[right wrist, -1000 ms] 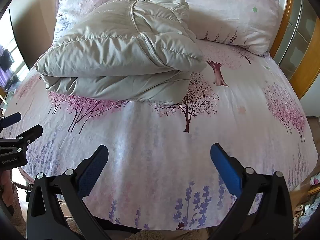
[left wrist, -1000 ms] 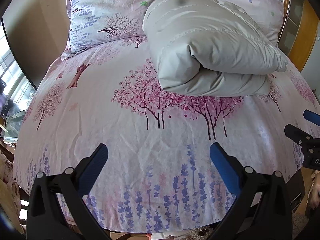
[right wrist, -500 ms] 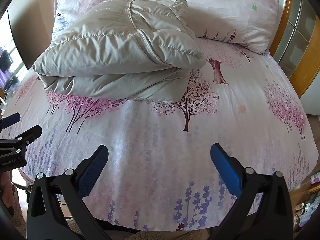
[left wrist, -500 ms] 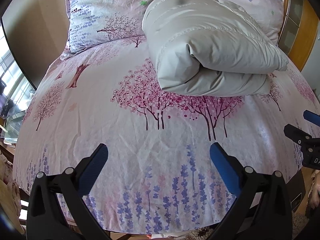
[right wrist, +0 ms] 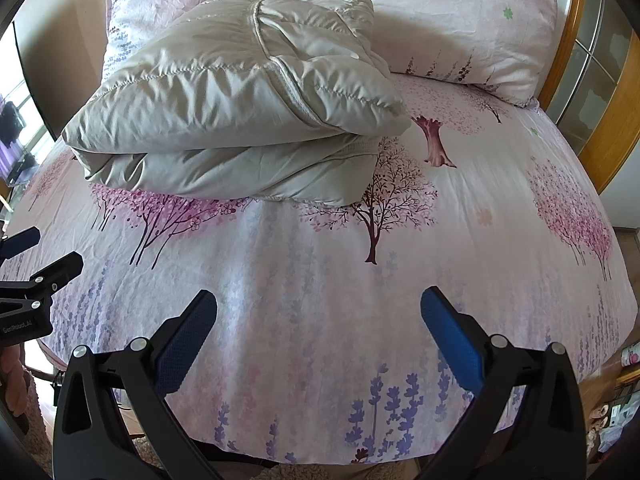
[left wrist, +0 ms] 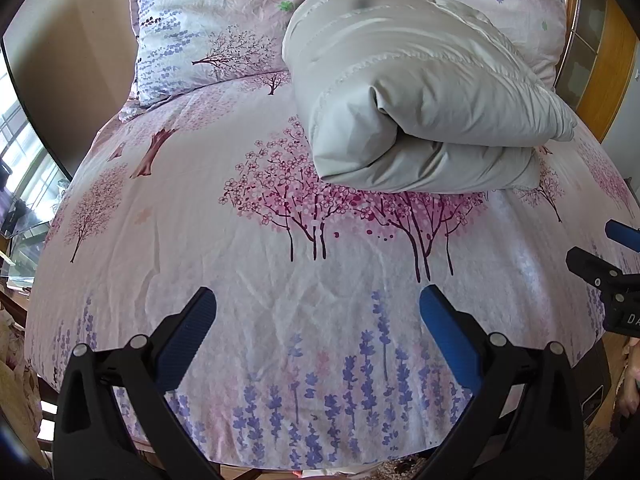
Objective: Fold large clothes
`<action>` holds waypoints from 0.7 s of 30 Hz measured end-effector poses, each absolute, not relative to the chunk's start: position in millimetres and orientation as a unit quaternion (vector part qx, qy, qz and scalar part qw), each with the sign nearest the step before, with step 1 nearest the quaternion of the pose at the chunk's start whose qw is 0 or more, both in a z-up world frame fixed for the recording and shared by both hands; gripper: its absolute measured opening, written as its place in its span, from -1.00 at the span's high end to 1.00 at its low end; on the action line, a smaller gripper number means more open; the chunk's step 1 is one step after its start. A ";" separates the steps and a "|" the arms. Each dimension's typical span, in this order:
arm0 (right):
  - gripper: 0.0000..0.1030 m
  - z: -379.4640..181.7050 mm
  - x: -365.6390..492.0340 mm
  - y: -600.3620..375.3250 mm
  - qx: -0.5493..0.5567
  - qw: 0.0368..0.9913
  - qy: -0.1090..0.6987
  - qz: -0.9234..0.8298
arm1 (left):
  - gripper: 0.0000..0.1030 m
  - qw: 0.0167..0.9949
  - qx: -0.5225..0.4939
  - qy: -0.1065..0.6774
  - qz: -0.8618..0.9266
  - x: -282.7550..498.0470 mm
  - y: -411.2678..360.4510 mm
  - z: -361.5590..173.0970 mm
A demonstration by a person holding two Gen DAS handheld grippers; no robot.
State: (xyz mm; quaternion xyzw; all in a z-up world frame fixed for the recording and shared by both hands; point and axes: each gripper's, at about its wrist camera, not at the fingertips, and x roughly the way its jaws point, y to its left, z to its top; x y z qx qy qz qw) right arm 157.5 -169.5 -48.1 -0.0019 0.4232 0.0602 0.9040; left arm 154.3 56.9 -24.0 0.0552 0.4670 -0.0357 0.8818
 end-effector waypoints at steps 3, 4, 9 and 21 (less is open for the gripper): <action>-0.97 -49.2 157.5 -169.3 -0.001 0.904 0.424 0.060 | -0.97 0.882 0.056 0.467 -0.036 154.2 56.8 -24.0; -0.97 -49.3 157.6 -169.2 -0.001 0.904 0.424 0.060 | -0.97 0.881 0.055 0.468 -0.035 154.3 56.4 -24.2; -0.97 -49.7 157.6 -168.5 0.000 0.903 0.425 0.060 | -0.97 0.881 0.055 0.468 -0.035 154.7 56.0 -24.6; -0.97 -51.1 158.7 -167.6 0.001 0.903 0.426 0.060 | -0.97 0.880 0.054 0.470 -0.035 156.7 55.7 -26.7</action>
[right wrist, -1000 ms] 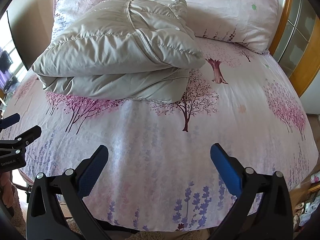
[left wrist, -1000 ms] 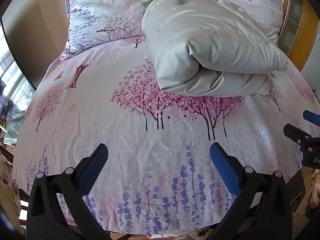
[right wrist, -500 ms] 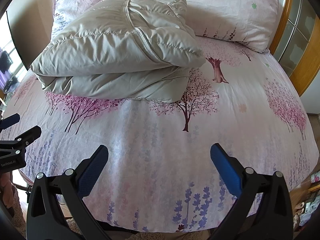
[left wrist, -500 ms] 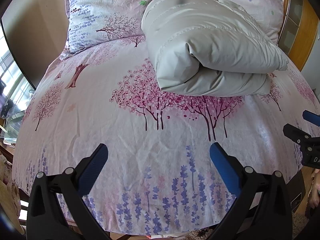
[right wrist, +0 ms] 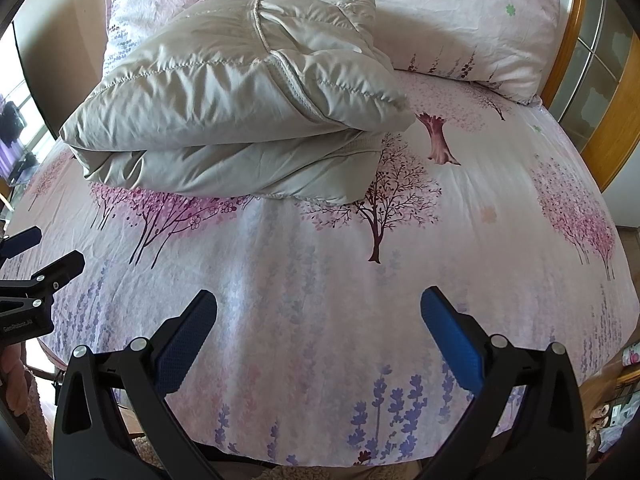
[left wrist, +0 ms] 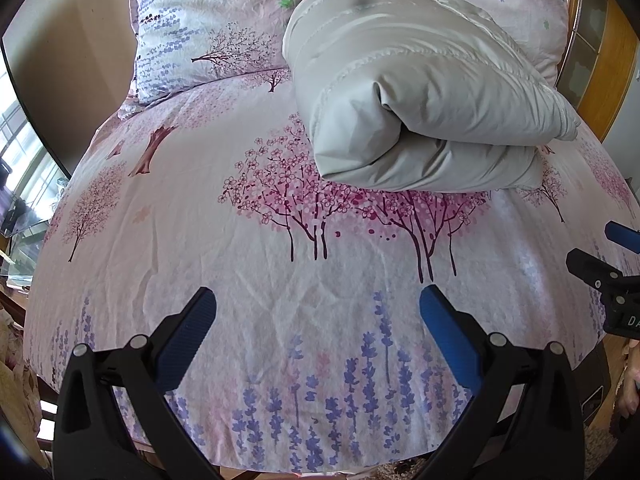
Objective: Fold large clothes
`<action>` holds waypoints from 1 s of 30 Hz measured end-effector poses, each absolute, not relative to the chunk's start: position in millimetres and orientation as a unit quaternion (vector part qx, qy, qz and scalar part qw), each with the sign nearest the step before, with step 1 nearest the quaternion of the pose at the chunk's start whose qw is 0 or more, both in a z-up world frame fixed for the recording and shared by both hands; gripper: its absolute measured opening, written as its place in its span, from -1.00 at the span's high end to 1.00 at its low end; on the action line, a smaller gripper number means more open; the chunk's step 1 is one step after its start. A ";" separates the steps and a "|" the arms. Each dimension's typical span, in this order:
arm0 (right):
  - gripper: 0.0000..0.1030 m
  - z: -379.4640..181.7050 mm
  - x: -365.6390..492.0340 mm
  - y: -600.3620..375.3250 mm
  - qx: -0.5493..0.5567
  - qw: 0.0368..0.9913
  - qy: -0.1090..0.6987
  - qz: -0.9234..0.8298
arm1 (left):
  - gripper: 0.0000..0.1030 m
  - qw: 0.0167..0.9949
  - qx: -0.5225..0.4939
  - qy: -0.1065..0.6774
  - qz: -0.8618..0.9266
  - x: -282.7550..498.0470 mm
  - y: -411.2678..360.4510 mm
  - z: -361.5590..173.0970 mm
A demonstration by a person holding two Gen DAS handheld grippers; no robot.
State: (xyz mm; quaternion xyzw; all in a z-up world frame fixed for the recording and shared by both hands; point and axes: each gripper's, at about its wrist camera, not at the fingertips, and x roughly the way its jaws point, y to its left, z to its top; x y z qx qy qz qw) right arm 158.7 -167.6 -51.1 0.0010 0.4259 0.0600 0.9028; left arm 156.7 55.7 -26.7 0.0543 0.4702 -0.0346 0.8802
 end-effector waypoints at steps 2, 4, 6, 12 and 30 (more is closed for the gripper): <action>-0.97 -51.1 158.4 -167.9 0.001 0.903 0.426 0.060 | -0.97 0.881 0.055 0.469 -0.033 156.8 55.5 -26.6; -0.97 -52.3 159.4 -167.4 0.002 0.902 0.427 0.060 | -0.97 0.882 0.056 0.468 -0.033 157.3 55.4 -26.8; -0.97 -53.6 160.1 -166.4 0.002 0.902 0.428 0.060 | -0.97 0.882 0.057 0.466 -0.034 157.5 55.3 -26.7; -0.97 -54.3 160.8 -165.6 0.003 0.901 0.429 0.059 | -0.97 0.883 0.057 0.464 -0.033 157.8 53.8 -26.9; -0.97 -55.8 161.9 -164.5 0.004 0.901 0.430 0.059 | -0.97 0.882 0.053 0.467 -0.037 158.6 52.2 -27.8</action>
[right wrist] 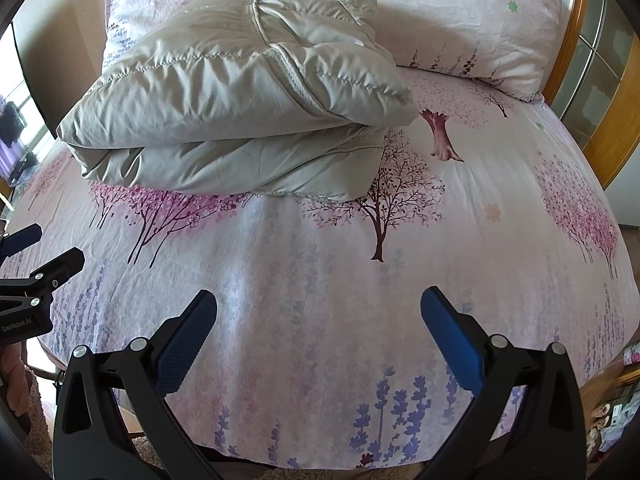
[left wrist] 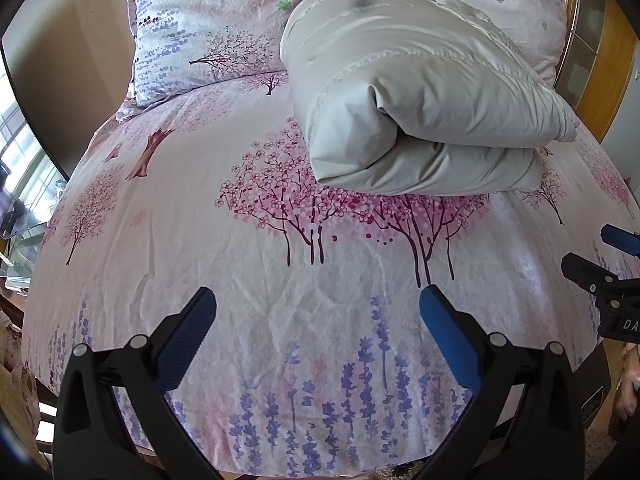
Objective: Fold large clothes
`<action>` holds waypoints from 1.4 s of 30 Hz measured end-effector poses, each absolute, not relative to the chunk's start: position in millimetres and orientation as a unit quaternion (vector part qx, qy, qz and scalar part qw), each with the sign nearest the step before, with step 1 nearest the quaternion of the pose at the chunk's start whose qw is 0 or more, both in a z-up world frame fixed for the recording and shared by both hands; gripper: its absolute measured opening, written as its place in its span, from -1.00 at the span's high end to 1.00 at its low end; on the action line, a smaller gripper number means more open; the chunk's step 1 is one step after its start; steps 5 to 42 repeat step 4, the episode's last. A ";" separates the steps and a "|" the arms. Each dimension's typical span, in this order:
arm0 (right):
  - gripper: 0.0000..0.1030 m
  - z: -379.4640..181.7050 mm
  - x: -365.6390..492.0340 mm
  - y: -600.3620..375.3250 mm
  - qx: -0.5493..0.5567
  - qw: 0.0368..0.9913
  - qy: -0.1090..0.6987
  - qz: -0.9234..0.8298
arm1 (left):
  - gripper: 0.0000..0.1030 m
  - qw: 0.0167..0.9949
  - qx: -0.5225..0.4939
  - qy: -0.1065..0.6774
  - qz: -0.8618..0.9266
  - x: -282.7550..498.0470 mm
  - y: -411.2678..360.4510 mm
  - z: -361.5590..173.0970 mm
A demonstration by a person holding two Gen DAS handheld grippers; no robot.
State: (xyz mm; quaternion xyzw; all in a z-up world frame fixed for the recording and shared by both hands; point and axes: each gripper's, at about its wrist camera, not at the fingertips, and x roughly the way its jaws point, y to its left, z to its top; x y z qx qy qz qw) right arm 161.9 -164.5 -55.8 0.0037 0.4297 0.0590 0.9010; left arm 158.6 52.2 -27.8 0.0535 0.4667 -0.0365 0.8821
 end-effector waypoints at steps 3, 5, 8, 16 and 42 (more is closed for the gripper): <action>-0.97 -56.5 162.4 -164.8 0.004 0.901 0.430 0.059 | -0.96 0.882 0.053 0.468 -0.036 158.2 51.8 -28.2; -0.97 -56.0 162.6 -165.1 0.004 0.901 0.430 0.059 | -0.97 0.882 0.053 0.468 -0.036 158.3 51.7 -28.3; -0.97 -56.0 162.6 -165.1 0.004 0.901 0.430 0.059 | -0.97 0.882 0.053 0.468 -0.036 158.3 51.7 -28.3; -0.97 -56.0 162.6 -165.1 0.004 0.901 0.430 0.059 | -0.97 0.882 0.053 0.468 -0.036 158.3 51.7 -28.3; -0.97 -56.0 162.6 -165.1 0.004 0.901 0.430 0.059 | -0.97 0.882 0.053 0.468 -0.036 158.3 51.7 -28.3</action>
